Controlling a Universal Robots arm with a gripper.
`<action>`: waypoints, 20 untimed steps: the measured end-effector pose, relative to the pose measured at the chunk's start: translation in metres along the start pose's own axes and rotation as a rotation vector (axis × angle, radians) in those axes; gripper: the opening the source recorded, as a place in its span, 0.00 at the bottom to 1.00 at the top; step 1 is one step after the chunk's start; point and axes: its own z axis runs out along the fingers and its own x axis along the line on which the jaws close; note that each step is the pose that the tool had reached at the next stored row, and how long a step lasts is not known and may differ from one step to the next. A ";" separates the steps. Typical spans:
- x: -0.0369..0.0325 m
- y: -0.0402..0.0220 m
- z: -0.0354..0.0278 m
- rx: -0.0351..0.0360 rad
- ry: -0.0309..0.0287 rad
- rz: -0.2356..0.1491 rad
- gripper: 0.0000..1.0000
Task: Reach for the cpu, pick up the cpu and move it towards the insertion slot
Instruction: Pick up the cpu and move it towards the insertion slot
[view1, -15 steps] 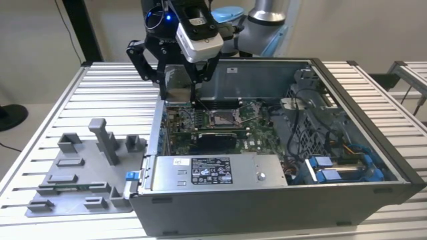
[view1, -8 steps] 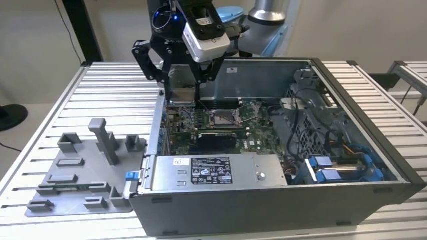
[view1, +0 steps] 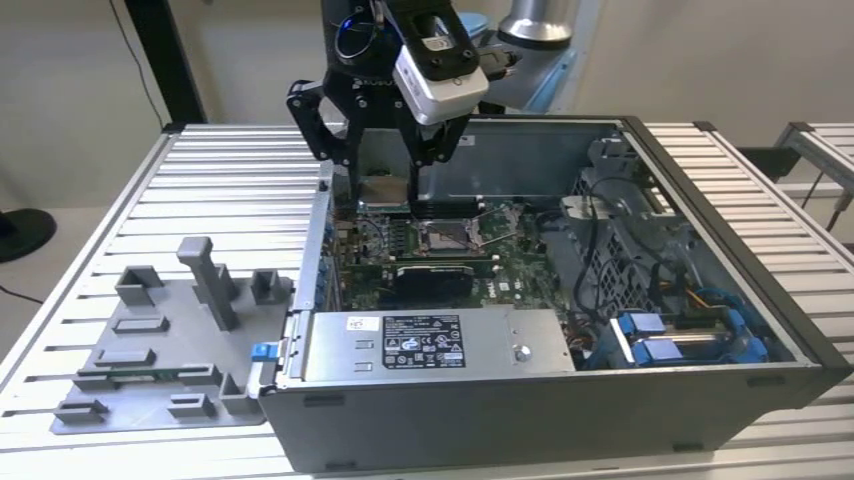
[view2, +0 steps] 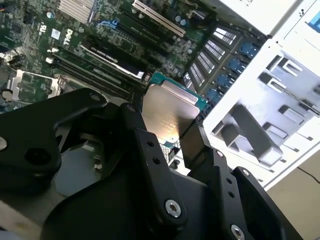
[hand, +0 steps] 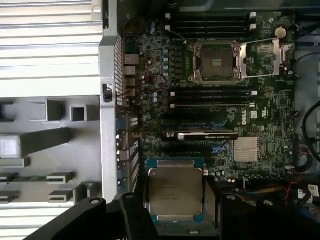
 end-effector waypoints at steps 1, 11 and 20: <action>-0.0018 0.0001 0.0000 0.0000 0.0000 0.000 0.00; -0.0247 0.0012 0.0001 0.0000 0.0000 0.000 0.00; -0.0469 0.0023 0.0001 0.0000 0.0000 0.000 0.00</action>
